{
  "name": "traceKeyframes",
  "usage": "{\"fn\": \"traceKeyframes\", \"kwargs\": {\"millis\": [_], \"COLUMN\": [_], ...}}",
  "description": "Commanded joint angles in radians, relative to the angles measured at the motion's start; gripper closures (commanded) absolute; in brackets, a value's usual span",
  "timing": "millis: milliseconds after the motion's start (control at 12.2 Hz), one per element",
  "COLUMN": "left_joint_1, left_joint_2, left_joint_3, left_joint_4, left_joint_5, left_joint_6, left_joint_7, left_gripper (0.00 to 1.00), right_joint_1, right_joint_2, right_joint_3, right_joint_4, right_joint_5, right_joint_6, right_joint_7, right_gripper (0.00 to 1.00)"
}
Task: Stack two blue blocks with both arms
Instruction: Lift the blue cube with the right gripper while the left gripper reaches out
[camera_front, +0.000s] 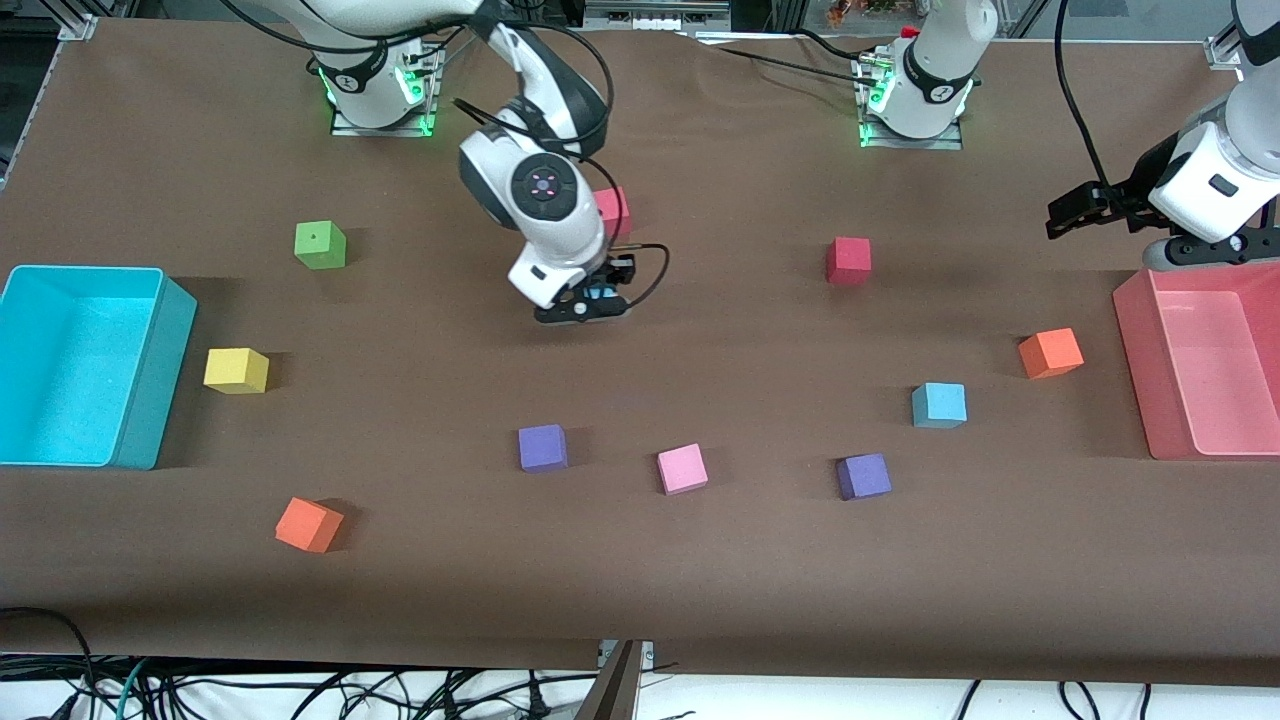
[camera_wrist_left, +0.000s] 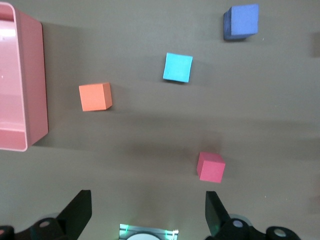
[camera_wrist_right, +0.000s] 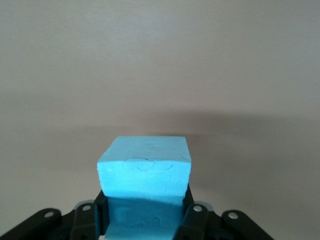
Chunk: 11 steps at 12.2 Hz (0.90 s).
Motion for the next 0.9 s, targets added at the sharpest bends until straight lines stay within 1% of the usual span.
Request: {"fn": "traceKeyframes", "kwargs": {"millis": [0,164,327,491,655,736,818], "left_joint_1": [0.012,0.007,0.009,0.006,0.002,-0.004,-0.007], "left_joint_2": [0.023,0.044,0.078,0.107,0.131,0.144,0.161], "left_joint_3": [-0.004,-0.004,-0.004,-0.004,-0.004,-0.004,-0.005], "left_joint_4": [-0.001,-0.003,-0.007,-0.064,-0.084,-0.084,-0.086], "left_joint_5": [-0.015,-0.006,-0.005,-0.005,-0.006,-0.006,-0.008], "left_joint_6": [0.048,0.054,0.098,0.169,0.200,0.203,0.209], "left_joint_7": [0.013,0.008,0.008,0.008,0.018,0.018,0.019], "left_gripper": [0.00,0.00,0.00,0.00,0.00,0.00,0.00], "right_joint_1": [0.017,0.018,0.032,0.069,0.078,0.078,0.078], "right_joint_2": [0.135,0.180,0.238,0.270,0.278,0.279,0.278], "right_joint_3": [-0.006,-0.007,-0.013,-0.058,-0.069,-0.069,-0.069], "right_joint_4": [0.120,0.192,0.241,0.257,0.258,0.258,0.258], "right_joint_5": [-0.061,-0.064,-0.065,-0.067,-0.065,-0.067,-0.068], "right_joint_6": [0.032,0.034,0.040,0.083,0.086,0.086,0.086], "right_joint_7": [0.032,0.031,0.034,0.032,0.043,0.052,0.051], "right_gripper": [0.77,0.77,0.77,0.73,0.72,0.59,0.01]}}
